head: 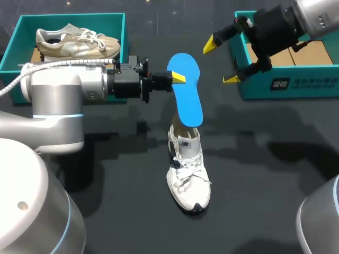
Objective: Take the shoe out of the shoebox, open the shoe tongue, remove and reinsert the insole, then place the shoe into the shoebox
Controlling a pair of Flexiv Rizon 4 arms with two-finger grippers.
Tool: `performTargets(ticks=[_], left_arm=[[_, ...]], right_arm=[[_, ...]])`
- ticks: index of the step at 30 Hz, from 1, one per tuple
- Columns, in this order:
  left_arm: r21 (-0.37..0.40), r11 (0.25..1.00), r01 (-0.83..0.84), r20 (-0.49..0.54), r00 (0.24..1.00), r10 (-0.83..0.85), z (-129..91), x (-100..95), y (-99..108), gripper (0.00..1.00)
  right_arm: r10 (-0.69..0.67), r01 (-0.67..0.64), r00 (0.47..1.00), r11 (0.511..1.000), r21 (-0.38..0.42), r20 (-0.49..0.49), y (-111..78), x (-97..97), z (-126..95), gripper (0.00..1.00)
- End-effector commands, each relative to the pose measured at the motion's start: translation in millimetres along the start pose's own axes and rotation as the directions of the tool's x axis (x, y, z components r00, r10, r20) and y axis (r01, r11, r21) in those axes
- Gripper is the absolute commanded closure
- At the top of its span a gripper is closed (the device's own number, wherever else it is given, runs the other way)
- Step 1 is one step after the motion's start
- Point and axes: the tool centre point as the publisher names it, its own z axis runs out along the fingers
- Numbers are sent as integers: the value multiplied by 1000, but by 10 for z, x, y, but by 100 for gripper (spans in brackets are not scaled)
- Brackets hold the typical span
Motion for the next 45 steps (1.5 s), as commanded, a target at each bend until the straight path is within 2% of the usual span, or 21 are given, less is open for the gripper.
performTargets(ticks=[1,14,20,26,30,35,39,45], left_arm=[[0,1000,-1,1,1000,1,-4,-2,5,100],[0,1000,-1,1,1000,1,-4,-2,5,100],[-8,1000,-5,-3,1000,5,-21,6,13,100],[-35,996,-87,-27,996,86,-138,66,28,100],[-33,978,-206,-39,978,205,-245,134,1,100],[-21,926,-377,-66,925,375,-374,244,-33,100],[9,855,-518,-96,851,516,-413,340,-74,100],[52,697,-716,-118,688,716,-424,516,-184,100]], right_arm=[[-7,2,925,1000,-14,-379,-39,-93,39,0],[28,-28,912,1000,7,-410,-65,-228,157,0],[1,0,910,1000,3,-415,-55,-238,217,0],[-28,29,901,1000,-3,-434,3,-256,231,0],[-32,35,900,999,-2,-436,44,-259,215,0],[-47,51,897,999,-2,-440,85,-256,199,0],[-52,59,891,998,1,-451,117,-251,202,0],[-52,59,891,998,1,-451,117,-251,202,0]])
